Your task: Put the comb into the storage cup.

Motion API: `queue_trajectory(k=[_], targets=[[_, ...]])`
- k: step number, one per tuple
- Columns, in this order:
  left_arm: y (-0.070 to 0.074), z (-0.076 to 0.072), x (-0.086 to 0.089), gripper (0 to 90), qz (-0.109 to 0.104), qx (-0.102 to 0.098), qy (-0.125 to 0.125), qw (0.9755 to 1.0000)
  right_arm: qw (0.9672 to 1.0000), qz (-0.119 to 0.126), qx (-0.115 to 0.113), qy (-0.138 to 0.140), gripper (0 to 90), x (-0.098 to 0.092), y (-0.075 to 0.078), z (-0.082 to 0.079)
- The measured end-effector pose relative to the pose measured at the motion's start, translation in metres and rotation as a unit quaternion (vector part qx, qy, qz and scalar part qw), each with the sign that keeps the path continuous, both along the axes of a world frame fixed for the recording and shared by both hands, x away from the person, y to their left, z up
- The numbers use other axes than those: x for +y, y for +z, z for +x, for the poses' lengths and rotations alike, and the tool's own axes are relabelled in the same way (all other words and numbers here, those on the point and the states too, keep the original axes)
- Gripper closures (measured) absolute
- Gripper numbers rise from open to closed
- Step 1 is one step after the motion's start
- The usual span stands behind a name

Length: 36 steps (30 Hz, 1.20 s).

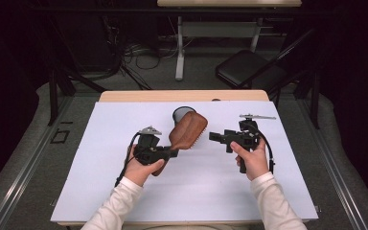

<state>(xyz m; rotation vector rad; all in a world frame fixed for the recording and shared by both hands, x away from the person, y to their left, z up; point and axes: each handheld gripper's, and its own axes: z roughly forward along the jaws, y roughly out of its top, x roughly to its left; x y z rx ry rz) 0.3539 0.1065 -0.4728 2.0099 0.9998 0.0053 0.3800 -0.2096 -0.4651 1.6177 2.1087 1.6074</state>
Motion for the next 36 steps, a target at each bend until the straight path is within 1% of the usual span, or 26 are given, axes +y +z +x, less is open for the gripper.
queue_trajectory(k=[2, 5, 10, 12, 15, 16, 18, 20, 22, 27, 28, 29, 31, 36], targets=[[0.000, -0.001, -0.002, 72.6, 0.000, -0.002, -0.002, 1.0000, 0.9998, 0.014, 0.010, 0.003, 15.1, 0.000, -0.002, 0.001], [-0.001, -0.003, -0.005, 72.6, -0.004, 0.000, -0.008, 1.0000, 0.9996, 0.024, 0.015, 0.005, 15.3, -0.001, -0.004, 0.001], [-0.002, -0.007, -0.010, 72.6, -0.007, -0.002, -0.015, 0.9999, 0.9995, 0.027, 0.015, 0.004, 15.6, -0.001, -0.004, 0.001], [-0.002, -0.010, -0.013, 72.6, -0.007, -0.006, -0.019, 0.9998, 0.9994, 0.030, 0.016, 0.007, 15.6, 0.000, -0.004, 0.000], [-0.003, -0.012, -0.016, 72.6, -0.011, -0.009, -0.020, 0.9997, 0.9993, 0.033, 0.016, 0.011, 16.3, 0.001, -0.005, 0.000], [-0.003, -0.014, -0.017, 72.6, -0.014, -0.011, -0.026, 0.9995, 0.9991, 0.036, 0.017, 0.011, 16.6, 0.001, -0.005, 0.000], [-0.003, -0.015, -0.018, 72.6, -0.018, -0.013, -0.028, 0.9994, 0.9990, 0.039, 0.018, 0.014, 17.3, 0.002, -0.005, 0.000], [-0.003, -0.016, -0.019, 72.6, -0.019, -0.013, -0.028, 0.9993, 0.9989, 0.040, 0.017, 0.014, 17.8, 0.003, -0.005, -0.001], [-0.004, -0.018, -0.020, 72.6, -0.028, -0.013, -0.031, 0.9991, 0.9988, 0.042, 0.019, 0.018, 18.7, 0.003, -0.005, -0.001], [-0.007, -0.019, -0.022, 72.6, -0.036, -0.009, -0.034, 0.9987, 0.9979, 0.055, 0.022, 0.025, 20.2, 0.003, -0.006, 0.000], [-0.007, -0.019, -0.022, 72.6, -0.036, -0.009, -0.034, 0.9987, 0.9977, 0.055, 0.026, 0.029, 20.8, 0.003, -0.006, 0.000], [-0.007, -0.020, -0.022, 72.6, -0.037, -0.011, -0.035, 0.9986, 0.9975, 0.061, 0.024, 0.028, 21.1, 0.003, -0.006, 0.000], [-0.008, -0.021, -0.023, 72.6, -0.038, -0.013, -0.035, 0.9986, 0.9972, 0.065, 0.025, 0.030, 21.5, 0.003, -0.006, 0.000], [-0.008, -0.023, -0.026, 72.6, -0.040, -0.015, -0.041, 0.9983, 0.9966, 0.068, 0.031, 0.035, 21.9, 0.004, -0.007, 0.001]])
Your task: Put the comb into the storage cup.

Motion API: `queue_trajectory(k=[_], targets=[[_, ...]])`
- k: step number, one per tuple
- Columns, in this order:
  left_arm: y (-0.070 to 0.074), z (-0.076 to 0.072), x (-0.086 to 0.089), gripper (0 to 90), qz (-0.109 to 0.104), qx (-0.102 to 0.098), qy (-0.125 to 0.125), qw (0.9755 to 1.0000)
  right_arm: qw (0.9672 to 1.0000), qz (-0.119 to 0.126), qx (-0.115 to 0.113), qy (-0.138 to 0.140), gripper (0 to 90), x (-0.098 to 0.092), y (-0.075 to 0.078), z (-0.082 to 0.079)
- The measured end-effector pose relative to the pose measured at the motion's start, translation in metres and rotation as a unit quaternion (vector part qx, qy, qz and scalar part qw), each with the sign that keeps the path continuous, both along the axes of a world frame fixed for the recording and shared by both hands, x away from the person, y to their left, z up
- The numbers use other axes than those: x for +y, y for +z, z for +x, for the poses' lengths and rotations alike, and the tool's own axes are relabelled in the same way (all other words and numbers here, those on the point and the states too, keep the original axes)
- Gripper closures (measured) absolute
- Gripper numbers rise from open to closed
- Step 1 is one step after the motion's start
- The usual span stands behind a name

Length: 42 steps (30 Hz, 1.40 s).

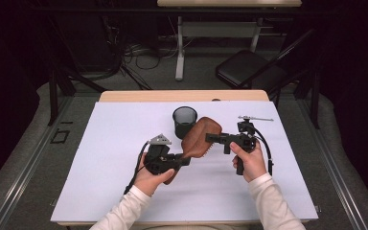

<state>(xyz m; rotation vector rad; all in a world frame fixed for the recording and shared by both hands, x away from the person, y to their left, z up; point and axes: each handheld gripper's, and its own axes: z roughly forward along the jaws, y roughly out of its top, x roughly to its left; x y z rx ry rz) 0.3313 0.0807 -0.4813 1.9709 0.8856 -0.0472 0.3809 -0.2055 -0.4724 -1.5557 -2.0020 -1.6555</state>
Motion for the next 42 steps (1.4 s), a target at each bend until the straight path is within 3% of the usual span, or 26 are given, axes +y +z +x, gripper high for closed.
queue_trajectory(k=[13, 42], targets=[[0.000, -0.003, -0.005, 72.6, -0.006, -0.002, -0.011, 0.9999, 0.9994, 0.029, 0.018, 0.010, 21.8, 0.003, -0.004, 0.001], [-0.006, -0.005, -0.011, 72.6, -0.006, 0.001, -0.020, 0.9998, 0.9982, 0.048, 0.030, 0.022, 25.0, 0.005, -0.009, 0.003]])
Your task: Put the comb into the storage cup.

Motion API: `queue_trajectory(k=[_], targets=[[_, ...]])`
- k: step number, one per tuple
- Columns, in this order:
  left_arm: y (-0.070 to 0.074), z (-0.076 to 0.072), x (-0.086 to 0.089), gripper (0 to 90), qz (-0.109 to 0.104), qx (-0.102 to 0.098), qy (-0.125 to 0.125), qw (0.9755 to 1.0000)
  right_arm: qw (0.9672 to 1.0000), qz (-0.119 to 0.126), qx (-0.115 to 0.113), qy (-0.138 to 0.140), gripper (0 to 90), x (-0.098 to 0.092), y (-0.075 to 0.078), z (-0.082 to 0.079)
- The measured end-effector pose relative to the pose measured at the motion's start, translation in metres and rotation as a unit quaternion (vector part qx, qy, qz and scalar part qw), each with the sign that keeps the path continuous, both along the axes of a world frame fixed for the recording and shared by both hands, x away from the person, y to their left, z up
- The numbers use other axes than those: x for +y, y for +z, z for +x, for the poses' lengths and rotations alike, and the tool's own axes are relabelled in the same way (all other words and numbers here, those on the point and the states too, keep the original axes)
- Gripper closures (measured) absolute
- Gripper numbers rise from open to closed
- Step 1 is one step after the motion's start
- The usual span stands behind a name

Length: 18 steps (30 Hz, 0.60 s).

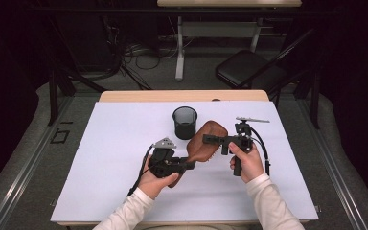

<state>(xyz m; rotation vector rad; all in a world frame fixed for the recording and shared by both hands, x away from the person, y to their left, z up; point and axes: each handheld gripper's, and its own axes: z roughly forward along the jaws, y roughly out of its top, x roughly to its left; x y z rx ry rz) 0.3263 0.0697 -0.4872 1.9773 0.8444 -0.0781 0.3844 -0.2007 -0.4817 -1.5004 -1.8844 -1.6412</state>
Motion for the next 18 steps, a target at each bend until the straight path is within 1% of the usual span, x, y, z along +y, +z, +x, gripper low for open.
queue_trajectory(k=[4, 6, 11, 14, 15, 18], targets=[[-0.0015, 0.0009, 0.0002, 72.7, 0.003, 0.001, -0.002, 1.0000, 1.0000, -0.003, 0.002, 0.000, 27.0, -0.0002, -0.0014, 0.0007], [-0.0023, 0.0010, 0.0001, 72.7, 0.002, 0.002, -0.001, 1.0000, 1.0000, 0.001, 0.005, -0.001, 28.6, -0.0009, -0.0022, 0.0009], [-0.0042, 0.0013, -0.0013, 72.7, 0.005, 0.002, -0.003, 1.0000, 0.9998, 0.011, 0.017, -0.002, 28.9, -0.0030, -0.0044, 0.0021], [-0.0047, 0.0017, -0.0013, 72.7, 0.007, 0.004, -0.004, 1.0000, 0.9998, 0.005, 0.021, 0.001, 30.5, -0.0044, -0.0052, 0.0029], [-0.0049, 0.0017, -0.0014, 72.7, 0.008, 0.004, -0.003, 1.0000, 0.9998, 0.009, 0.019, -0.002, 30.6, -0.0041, -0.0061, 0.0033], [-0.0051, 0.0016, -0.0016, 72.7, 0.008, 0.005, -0.003, 1.0000, 0.9997, 0.011, 0.022, -0.002, 31.7, -0.0044, -0.0065, 0.0036]])
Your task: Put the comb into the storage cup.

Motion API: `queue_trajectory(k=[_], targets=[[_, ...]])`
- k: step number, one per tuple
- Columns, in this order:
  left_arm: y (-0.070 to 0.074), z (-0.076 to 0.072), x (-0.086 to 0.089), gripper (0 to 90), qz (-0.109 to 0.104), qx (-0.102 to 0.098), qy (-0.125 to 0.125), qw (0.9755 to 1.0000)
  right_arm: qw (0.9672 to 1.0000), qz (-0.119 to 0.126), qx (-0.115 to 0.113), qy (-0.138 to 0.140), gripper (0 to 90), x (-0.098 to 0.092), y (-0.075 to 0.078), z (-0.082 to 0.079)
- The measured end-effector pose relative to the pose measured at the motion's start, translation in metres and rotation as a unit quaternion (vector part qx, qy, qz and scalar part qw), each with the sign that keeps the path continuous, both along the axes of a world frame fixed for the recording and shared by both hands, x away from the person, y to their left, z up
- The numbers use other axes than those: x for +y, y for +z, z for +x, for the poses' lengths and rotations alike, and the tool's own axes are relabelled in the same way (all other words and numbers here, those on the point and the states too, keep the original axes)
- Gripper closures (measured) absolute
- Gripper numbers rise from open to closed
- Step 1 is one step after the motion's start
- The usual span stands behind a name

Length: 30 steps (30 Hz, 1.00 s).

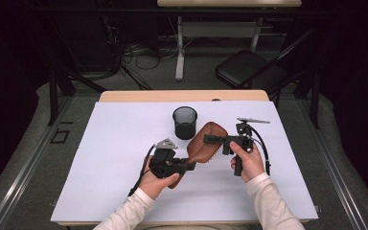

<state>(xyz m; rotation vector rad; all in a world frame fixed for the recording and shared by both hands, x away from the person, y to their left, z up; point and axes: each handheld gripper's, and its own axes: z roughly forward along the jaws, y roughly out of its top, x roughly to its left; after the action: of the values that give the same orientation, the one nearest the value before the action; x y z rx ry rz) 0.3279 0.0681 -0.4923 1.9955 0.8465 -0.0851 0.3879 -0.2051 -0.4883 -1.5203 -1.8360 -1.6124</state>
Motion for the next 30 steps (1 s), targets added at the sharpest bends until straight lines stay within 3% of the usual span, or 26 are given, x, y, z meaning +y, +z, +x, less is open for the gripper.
queue_trajectory(k=[8, 30], targets=[[-0.002, 0.001, 0.000, 72.8, 0.002, 0.001, -0.001, 1.0000, 1.0000, 0.004, -0.001, 0.001, 34.4, -0.001, -0.001, 0.000], [-0.011, 0.002, -0.004, 73.0, 0.015, 0.006, -0.013, 0.9998, 0.9986, 0.051, 0.011, -0.010, 43.6, -0.005, -0.004, -0.001]])
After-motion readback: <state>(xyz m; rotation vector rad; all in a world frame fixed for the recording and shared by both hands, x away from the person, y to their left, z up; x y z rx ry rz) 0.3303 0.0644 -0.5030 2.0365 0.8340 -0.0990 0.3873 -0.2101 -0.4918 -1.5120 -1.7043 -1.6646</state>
